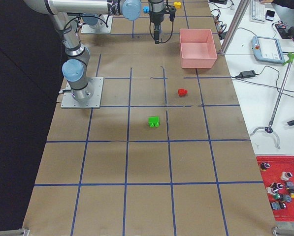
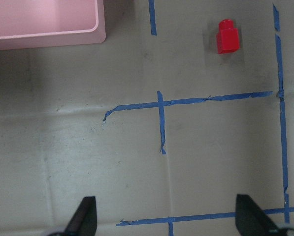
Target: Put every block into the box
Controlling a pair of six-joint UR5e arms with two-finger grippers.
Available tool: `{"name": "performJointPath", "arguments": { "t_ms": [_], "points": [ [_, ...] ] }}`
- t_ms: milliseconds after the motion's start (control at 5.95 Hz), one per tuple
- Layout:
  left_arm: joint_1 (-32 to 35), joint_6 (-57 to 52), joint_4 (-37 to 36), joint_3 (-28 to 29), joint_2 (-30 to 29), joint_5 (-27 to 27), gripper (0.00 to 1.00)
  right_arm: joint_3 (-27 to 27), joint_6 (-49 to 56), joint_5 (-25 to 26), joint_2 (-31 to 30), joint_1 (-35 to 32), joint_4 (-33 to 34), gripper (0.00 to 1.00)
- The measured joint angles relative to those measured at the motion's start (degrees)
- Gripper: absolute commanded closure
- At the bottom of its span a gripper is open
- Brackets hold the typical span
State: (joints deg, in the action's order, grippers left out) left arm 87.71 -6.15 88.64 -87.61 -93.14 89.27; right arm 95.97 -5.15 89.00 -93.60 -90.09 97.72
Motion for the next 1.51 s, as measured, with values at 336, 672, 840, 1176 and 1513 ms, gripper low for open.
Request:
{"name": "performJointPath", "arguments": {
  "t_ms": [336,672,840,1176,1513],
  "points": [
    [0.0,-0.13,-0.07,-0.29,0.0,-0.07,0.01,-0.03,-0.02,-0.04,-0.03,0.0,-0.08,0.0],
    [-0.02,-0.35,-0.06,-0.46,0.06,-0.12,0.01,-0.06,0.22,-0.05,-0.05,0.0,0.05,0.0],
    [-0.09,-0.58,-0.05,-0.51,0.18,-0.08,0.01,-0.07,0.37,-0.05,-0.03,0.0,0.08,0.0],
    [-0.42,-1.44,0.01,-0.58,0.19,-0.11,0.01,-0.06,0.52,-0.05,0.0,0.0,0.06,0.0],
    [-5.48,-9.19,0.09,-1.46,0.16,-0.22,0.01,-0.1,0.53,-0.05,-0.1,0.0,0.03,0.0]
  ]
}}
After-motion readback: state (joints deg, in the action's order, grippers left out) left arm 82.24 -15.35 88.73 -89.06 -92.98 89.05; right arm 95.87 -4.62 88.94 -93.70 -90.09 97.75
